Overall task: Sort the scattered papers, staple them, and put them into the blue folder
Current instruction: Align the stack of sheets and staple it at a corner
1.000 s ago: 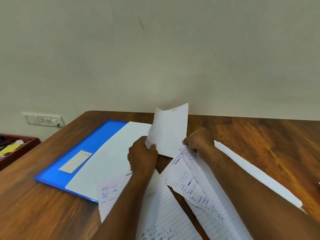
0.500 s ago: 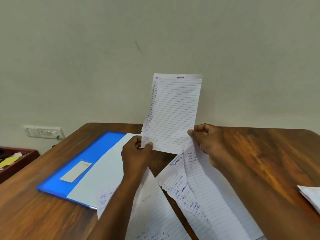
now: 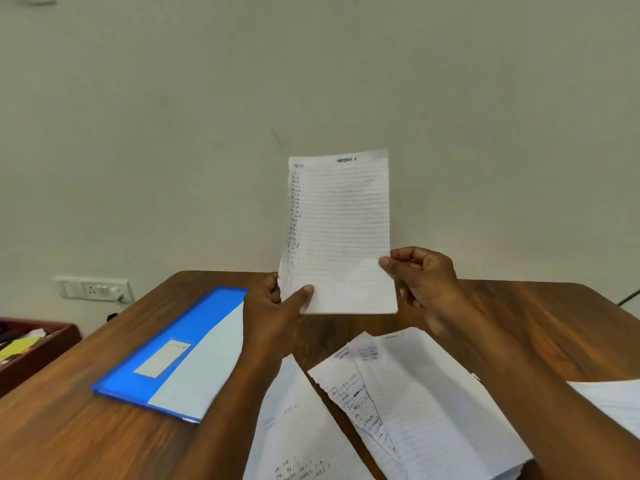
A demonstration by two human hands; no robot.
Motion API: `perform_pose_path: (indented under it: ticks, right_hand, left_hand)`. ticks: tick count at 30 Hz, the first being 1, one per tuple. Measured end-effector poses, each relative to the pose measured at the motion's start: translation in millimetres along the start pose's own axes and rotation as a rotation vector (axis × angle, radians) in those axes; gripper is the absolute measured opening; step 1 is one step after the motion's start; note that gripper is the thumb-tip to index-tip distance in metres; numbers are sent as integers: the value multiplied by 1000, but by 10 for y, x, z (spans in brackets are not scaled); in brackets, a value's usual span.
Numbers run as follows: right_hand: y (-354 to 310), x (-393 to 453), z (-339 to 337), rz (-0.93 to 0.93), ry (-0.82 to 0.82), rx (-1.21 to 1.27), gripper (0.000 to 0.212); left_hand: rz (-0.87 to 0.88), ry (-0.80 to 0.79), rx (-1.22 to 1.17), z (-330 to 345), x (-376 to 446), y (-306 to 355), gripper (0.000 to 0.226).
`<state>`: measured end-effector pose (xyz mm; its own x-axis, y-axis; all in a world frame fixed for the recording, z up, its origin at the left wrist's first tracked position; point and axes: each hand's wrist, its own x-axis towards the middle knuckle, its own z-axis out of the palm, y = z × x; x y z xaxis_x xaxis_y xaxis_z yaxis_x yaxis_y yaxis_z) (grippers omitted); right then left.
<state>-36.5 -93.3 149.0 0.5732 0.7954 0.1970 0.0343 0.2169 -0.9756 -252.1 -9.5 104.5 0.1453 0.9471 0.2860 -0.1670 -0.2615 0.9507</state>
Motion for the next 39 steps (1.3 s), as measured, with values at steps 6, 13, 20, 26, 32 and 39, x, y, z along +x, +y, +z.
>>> perform_pose_path:
  ticks: [6, 13, 20, 26, 32, 39]
  right_hand:
    - [197, -455, -385, 105, -168, -162, 9]
    - [617, -869, -656, 265, -220, -298, 17]
    - [830, -856, -717, 248, -249, -293, 31]
    - [927, -605, -629, 147, -156, -168, 40]
    - [1161, -428, -507, 122, -106, 36, 26]
    - [1256, -457, -480, 202, -91, 175, 20]
  left_hand:
    - [-197, -96, -49, -152, -129, -55, 32]
    - [-282, -164, -45, -217, -272, -407, 27]
    - [-296, -313, -10, -94, -459, -624, 43]
    - [-337, -379, -13, -36, -501, -771, 41]
    - [-380, -387, 53, -35, -453, -988, 36]
    - [-295, -350, 111, -17, -476, -1051, 39]
